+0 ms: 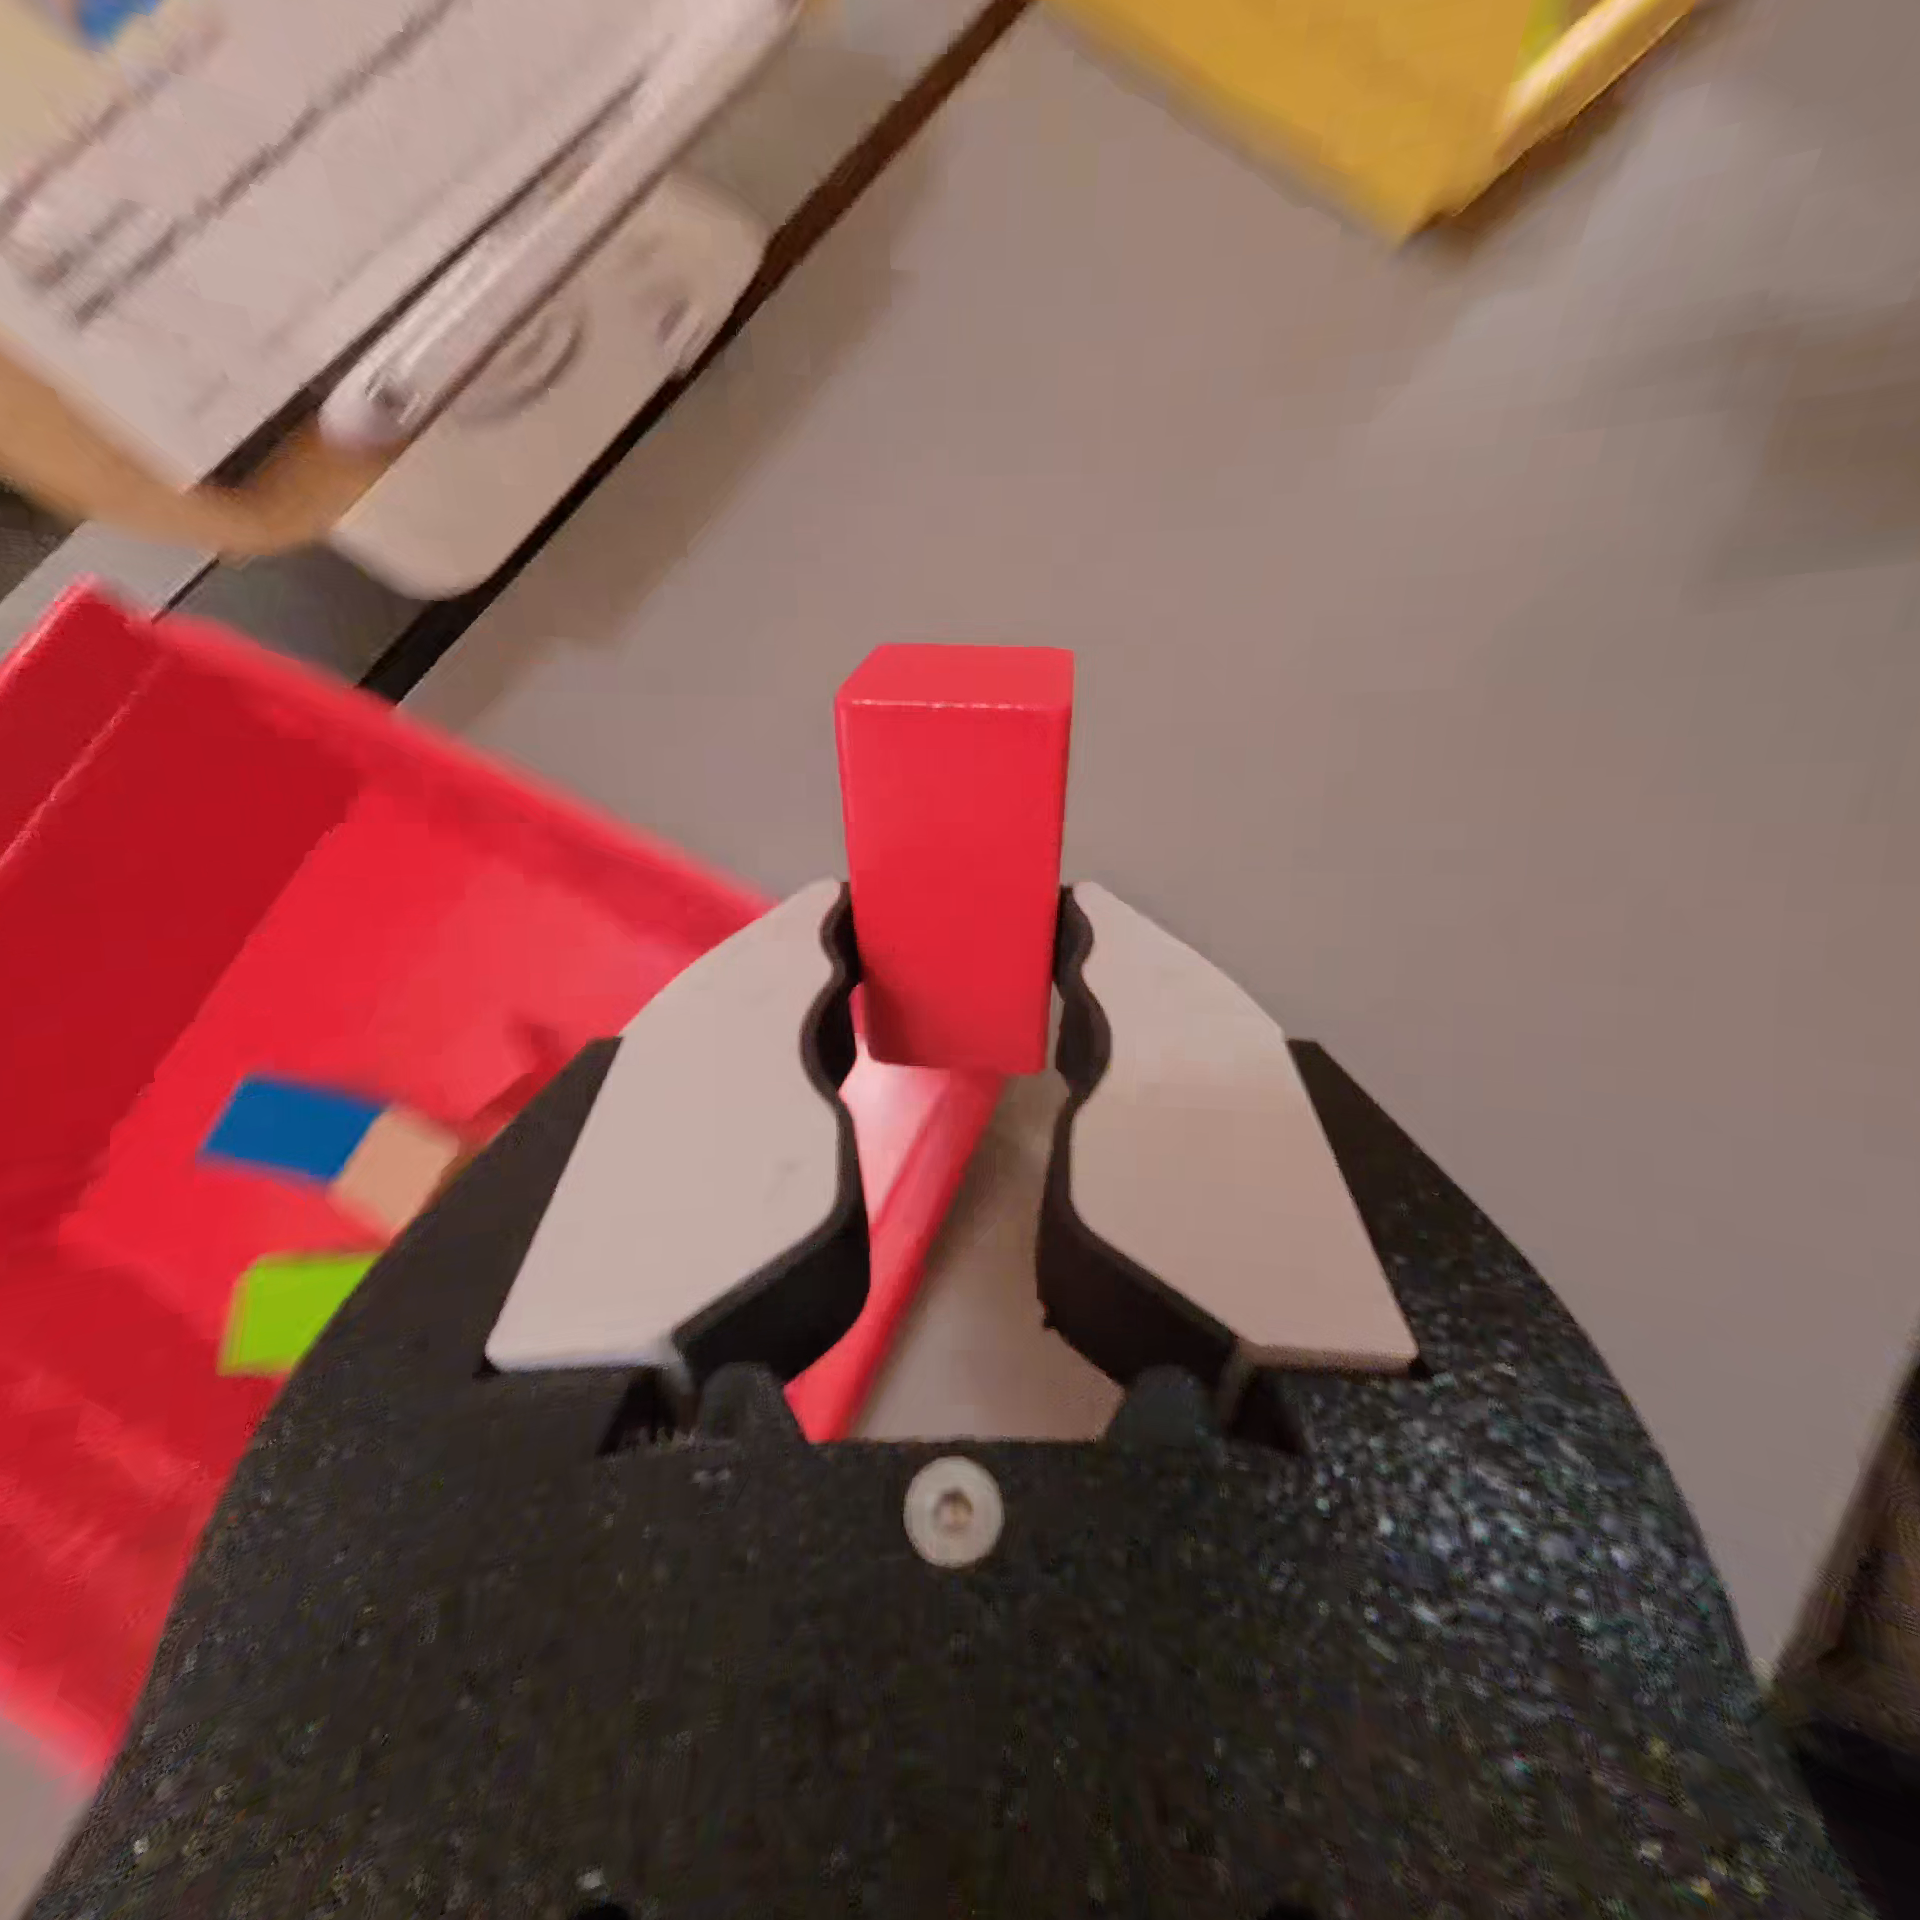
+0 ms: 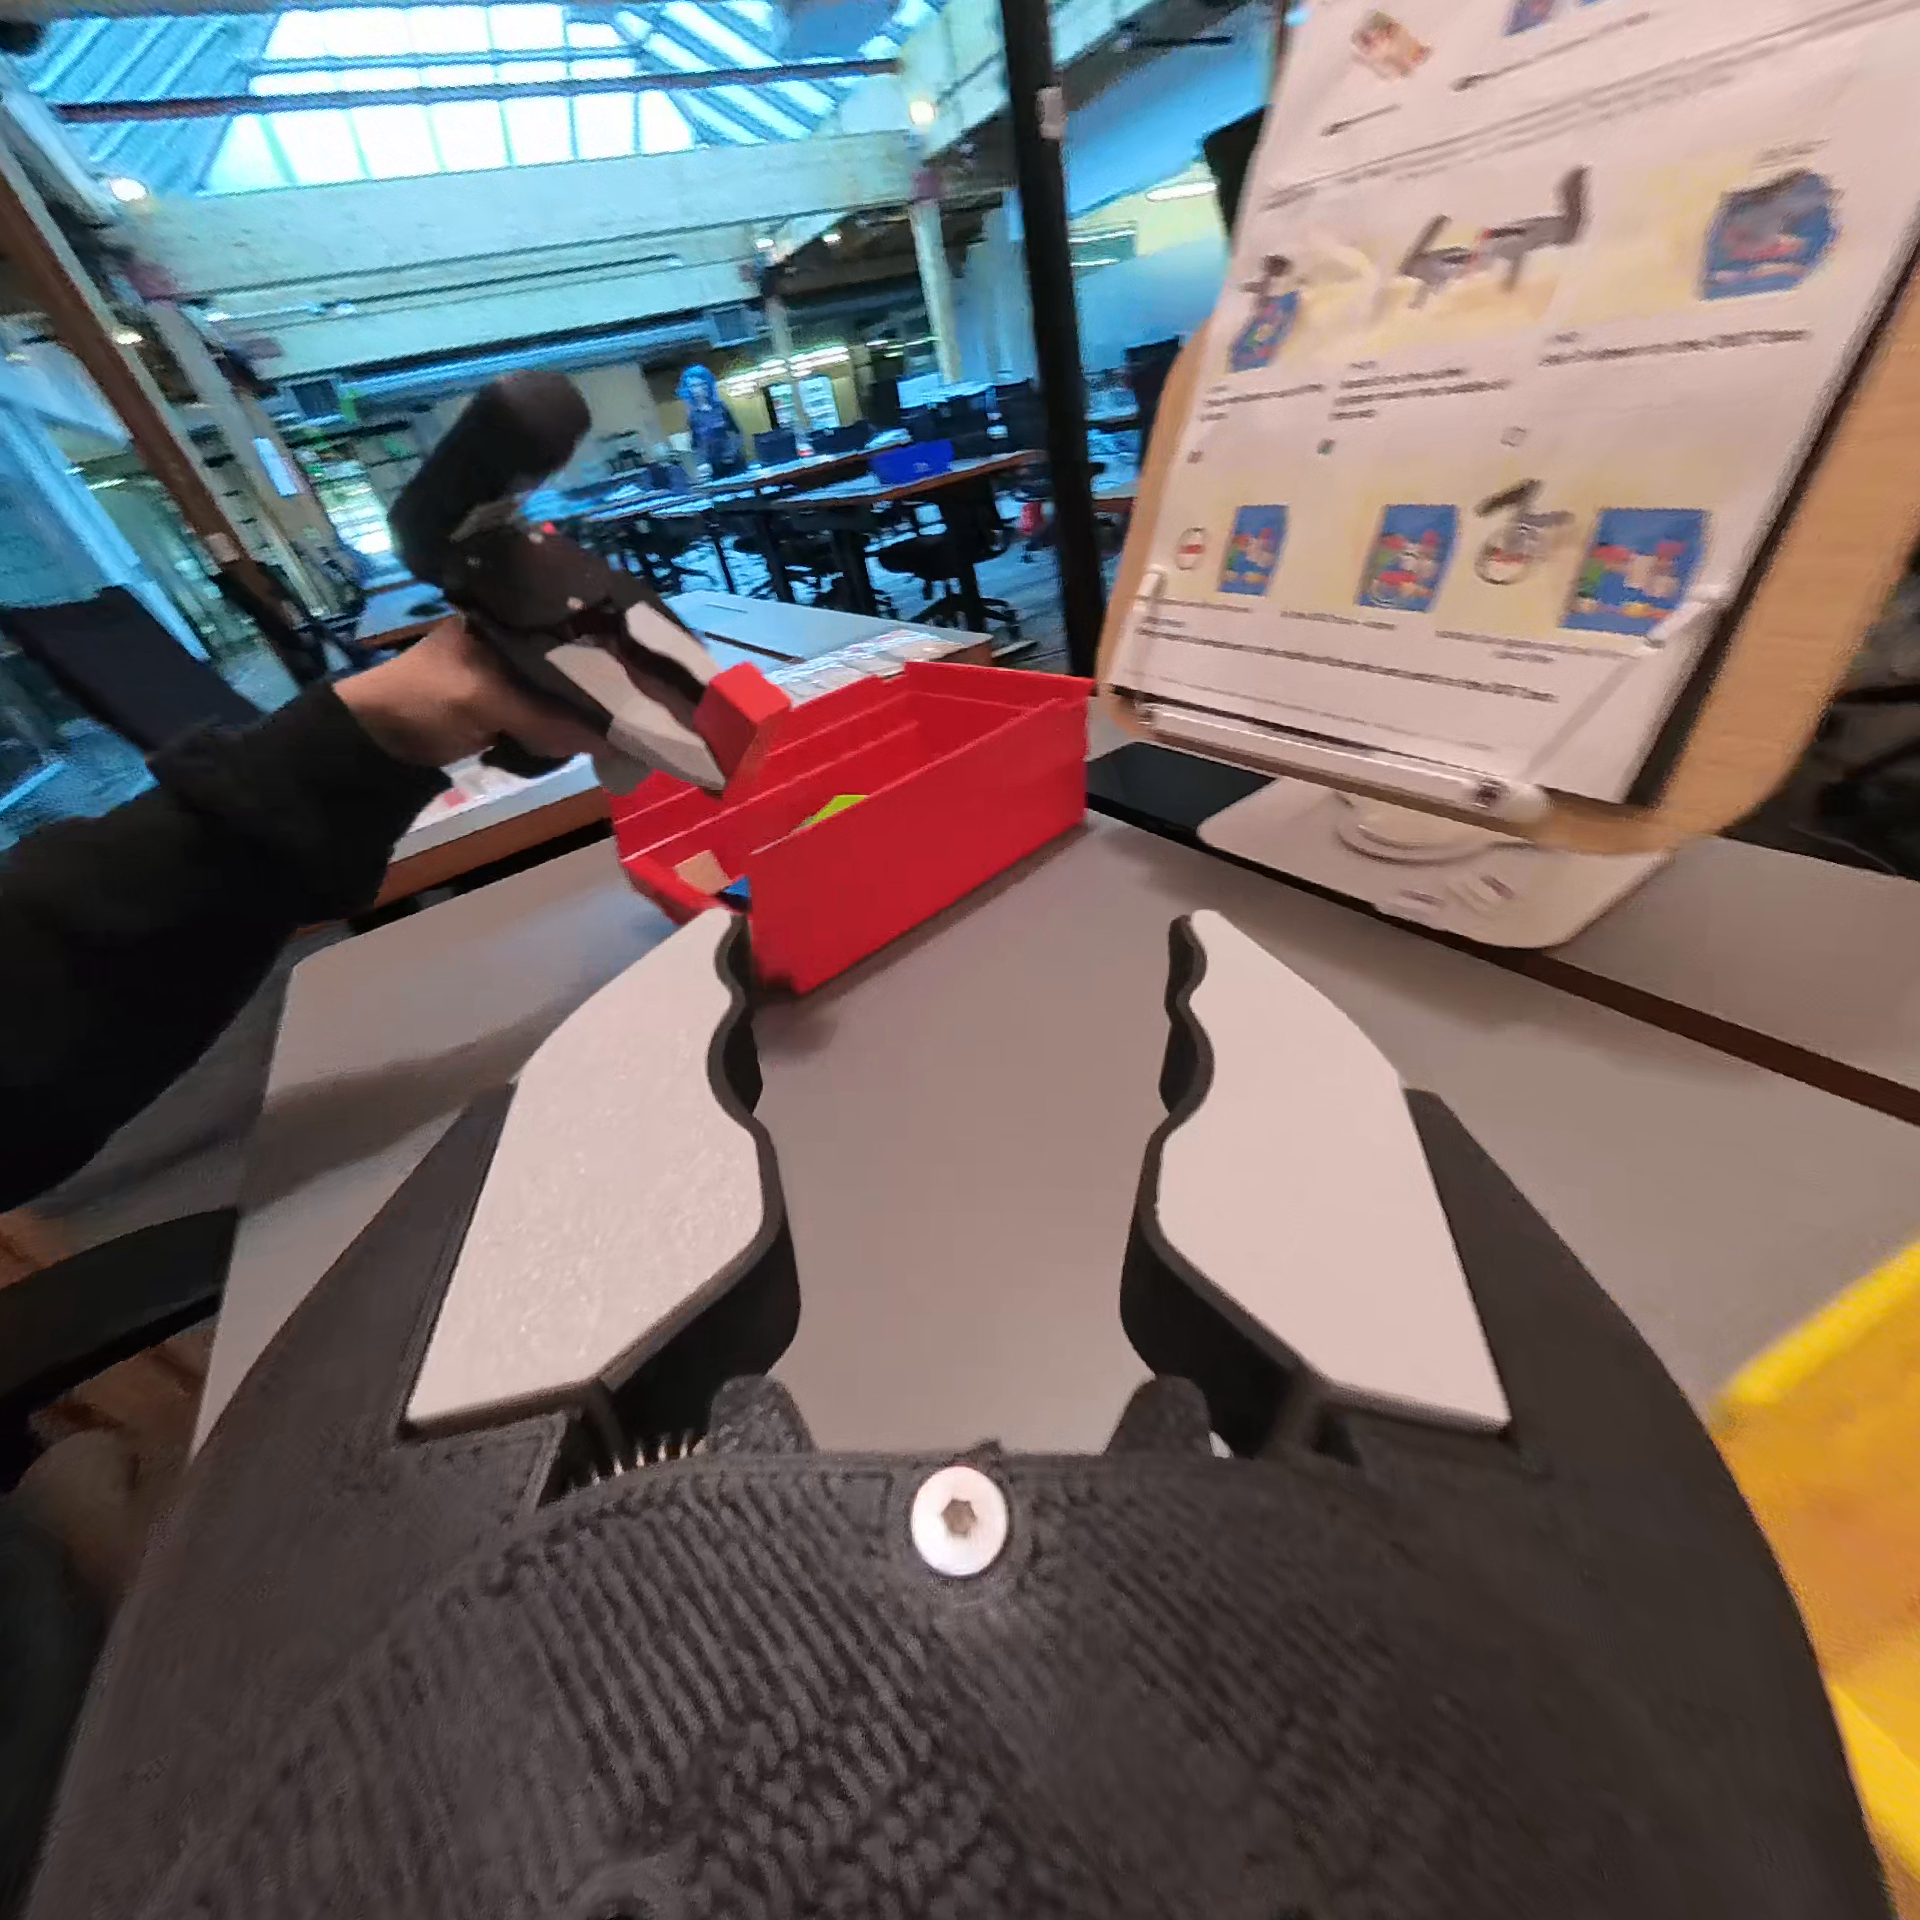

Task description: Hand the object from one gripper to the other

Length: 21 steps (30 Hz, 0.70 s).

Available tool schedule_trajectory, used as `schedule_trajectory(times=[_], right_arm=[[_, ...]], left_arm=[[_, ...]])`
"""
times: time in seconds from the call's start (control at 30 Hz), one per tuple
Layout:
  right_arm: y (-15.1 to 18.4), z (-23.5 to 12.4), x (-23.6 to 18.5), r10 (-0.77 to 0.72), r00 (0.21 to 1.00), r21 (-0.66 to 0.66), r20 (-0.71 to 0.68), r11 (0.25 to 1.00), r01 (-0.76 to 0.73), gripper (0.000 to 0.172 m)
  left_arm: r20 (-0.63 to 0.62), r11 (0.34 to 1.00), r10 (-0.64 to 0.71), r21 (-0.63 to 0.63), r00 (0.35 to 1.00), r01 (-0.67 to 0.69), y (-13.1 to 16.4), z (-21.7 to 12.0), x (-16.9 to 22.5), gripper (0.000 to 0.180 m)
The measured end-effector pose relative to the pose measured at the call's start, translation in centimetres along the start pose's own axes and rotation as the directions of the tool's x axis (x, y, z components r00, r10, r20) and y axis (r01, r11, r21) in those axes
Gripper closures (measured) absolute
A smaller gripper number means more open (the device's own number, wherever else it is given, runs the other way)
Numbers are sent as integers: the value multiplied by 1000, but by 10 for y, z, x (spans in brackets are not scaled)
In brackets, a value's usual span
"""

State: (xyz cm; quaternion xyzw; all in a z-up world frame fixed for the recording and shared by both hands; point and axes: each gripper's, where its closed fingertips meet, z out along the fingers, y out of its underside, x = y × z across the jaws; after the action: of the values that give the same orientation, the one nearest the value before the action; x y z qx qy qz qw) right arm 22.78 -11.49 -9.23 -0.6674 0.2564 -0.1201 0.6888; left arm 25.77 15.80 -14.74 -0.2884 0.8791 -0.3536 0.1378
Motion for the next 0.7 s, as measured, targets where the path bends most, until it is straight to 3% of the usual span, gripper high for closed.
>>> schedule_trajectory(times=[0.03,0.17,0.27,0.6,0.7], right_arm=[[2,5,-9,-8,999,-4,36,1000,8,94],[2,22,-49,13,976,14,216,1000,-17,94],[-3,25,-76,22,939,46,343,998,-40,104],[6,29,-112,-58,878,35,475,998,47,118],[8,33,-118,-82,871,37,484,997,73,137]], left_arm=[[-47,998,-3,64,999,6,-15,1,22,146],[-229,947,88,321,969,-11,-68,8,108,146],[-303,905,155,426,940,-12,-91,13,153,146],[-374,889,249,455,893,-57,-101,37,211,146],[-370,882,271,465,888,-76,-100,39,218,146]])
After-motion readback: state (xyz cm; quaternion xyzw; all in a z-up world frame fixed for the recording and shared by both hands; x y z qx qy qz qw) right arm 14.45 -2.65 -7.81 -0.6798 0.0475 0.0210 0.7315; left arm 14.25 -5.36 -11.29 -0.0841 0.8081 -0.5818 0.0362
